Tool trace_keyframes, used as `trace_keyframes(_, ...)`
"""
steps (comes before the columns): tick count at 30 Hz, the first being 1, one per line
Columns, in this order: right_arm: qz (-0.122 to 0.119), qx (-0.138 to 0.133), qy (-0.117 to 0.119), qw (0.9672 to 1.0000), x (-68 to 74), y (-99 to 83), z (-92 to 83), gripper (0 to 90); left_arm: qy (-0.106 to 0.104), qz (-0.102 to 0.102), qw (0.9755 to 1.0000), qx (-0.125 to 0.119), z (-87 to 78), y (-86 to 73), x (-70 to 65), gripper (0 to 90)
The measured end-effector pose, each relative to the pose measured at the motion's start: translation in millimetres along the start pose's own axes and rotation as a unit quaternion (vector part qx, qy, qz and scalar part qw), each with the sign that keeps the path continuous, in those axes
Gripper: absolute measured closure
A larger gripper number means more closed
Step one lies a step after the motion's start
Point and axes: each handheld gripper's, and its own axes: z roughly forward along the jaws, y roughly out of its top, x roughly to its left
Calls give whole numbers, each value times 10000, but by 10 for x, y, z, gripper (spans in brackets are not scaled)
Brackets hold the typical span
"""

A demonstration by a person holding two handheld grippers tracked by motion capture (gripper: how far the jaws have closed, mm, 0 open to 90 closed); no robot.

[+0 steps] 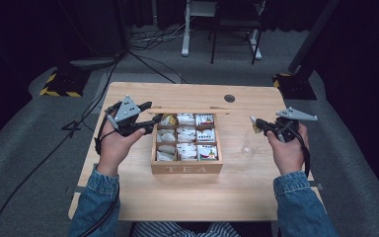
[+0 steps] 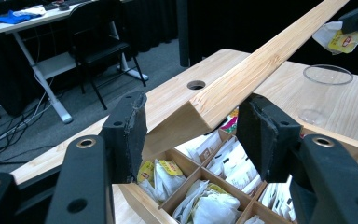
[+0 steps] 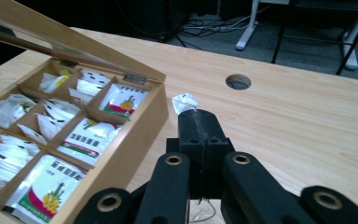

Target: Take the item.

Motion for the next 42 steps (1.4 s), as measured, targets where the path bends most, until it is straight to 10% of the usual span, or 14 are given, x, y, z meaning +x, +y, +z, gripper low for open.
trace_keyframes(42, 112, 200, -221, 9995, -158, -358, 248, 900, -22, -39, 10000, 9, 0, -5, 1, 434)
